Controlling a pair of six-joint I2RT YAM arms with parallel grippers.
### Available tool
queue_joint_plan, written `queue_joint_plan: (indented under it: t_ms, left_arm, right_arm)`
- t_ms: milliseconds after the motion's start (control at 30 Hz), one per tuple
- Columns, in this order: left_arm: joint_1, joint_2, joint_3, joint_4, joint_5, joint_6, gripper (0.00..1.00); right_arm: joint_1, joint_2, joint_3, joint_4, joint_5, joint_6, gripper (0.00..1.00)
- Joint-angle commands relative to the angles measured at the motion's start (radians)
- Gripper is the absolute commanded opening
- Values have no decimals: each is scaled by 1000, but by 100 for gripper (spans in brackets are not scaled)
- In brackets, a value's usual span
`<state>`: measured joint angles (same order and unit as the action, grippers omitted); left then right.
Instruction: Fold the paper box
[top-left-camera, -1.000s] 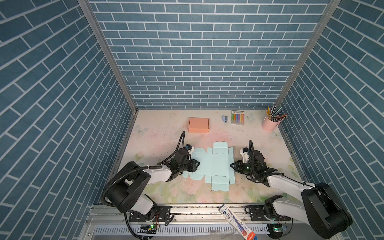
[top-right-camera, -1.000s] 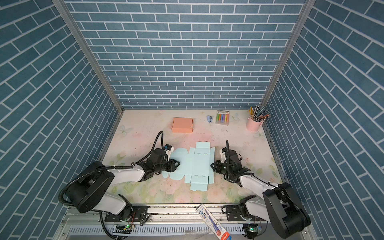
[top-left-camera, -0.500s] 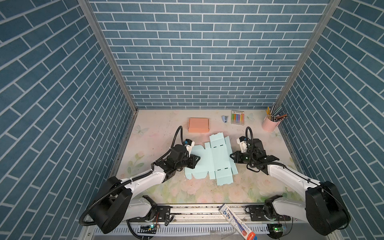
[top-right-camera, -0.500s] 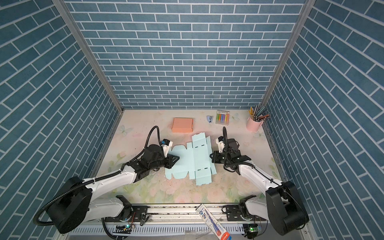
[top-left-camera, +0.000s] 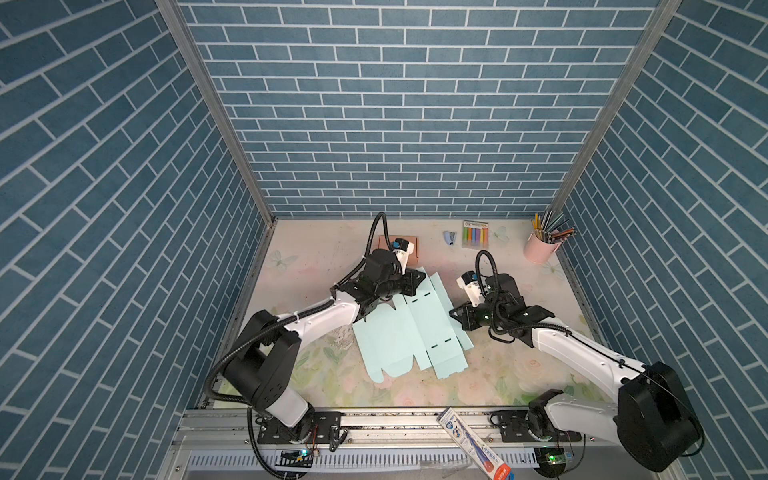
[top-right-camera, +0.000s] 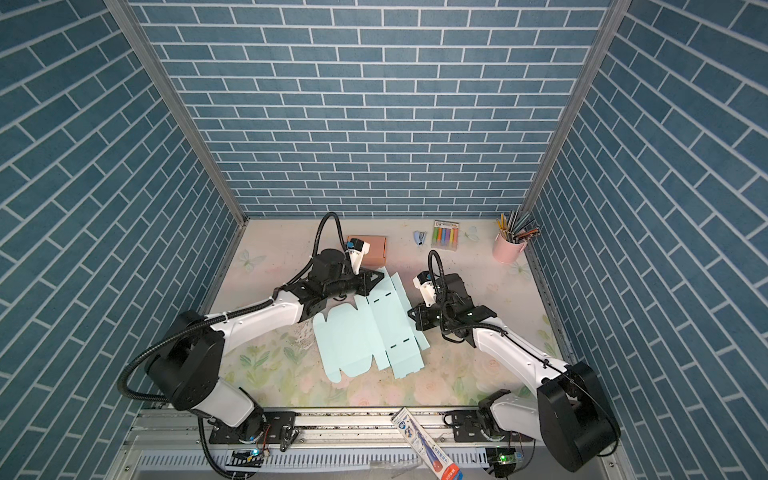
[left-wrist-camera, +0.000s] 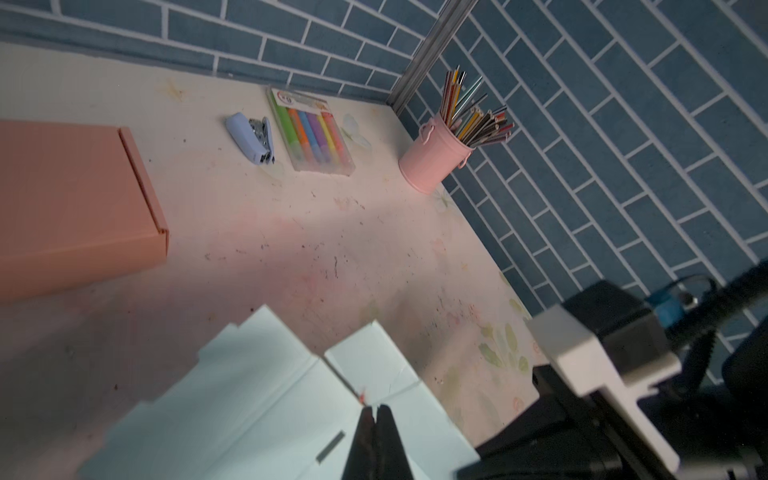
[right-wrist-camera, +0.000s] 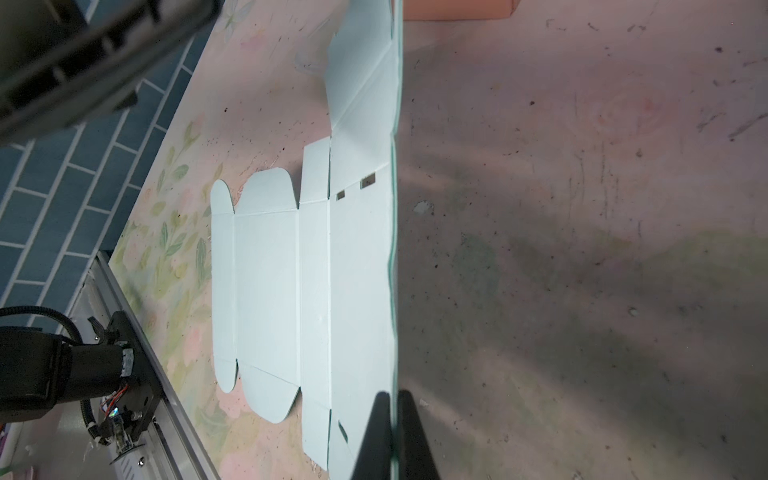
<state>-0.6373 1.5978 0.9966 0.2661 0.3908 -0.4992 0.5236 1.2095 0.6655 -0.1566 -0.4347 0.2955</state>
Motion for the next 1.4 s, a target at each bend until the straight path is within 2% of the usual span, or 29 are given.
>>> queue_joint_plan:
  t_ms: [0, 133, 367, 567, 867, 1133, 1267, 1367]
  left_arm:
    - [17, 46, 64, -6, 4, 15, 0]
    - [21, 107, 119, -34, 16, 28, 0]
    - [20, 184, 209, -114, -40, 80, 0]
    - [21, 227, 265, -148, -13, 106, 0]
    - [11, 150, 205, -224, 14, 181, 0]
    - [13, 36, 93, -239, -1, 193, 0]
    - [56, -36, 43, -213, 5, 179, 0]
    - [74, -39, 55, -210, 37, 180, 0]
  right_arm:
    - [6, -26, 27, 8, -4, -73, 0]
    - [15, -25, 33, 18, -7, -81, 0]
    - [57, -34, 47, -13, 57, -114, 0]
    - [80, -50, 59, -34, 93, -133, 0]
    - [84, -46, 95, -82, 143, -177, 0]
    - [153, -14, 154, -167, 327, -239, 0]
    - [215, 5, 194, -195, 404, -266, 0]
    - [252, 7, 214, -197, 432, -287, 0]
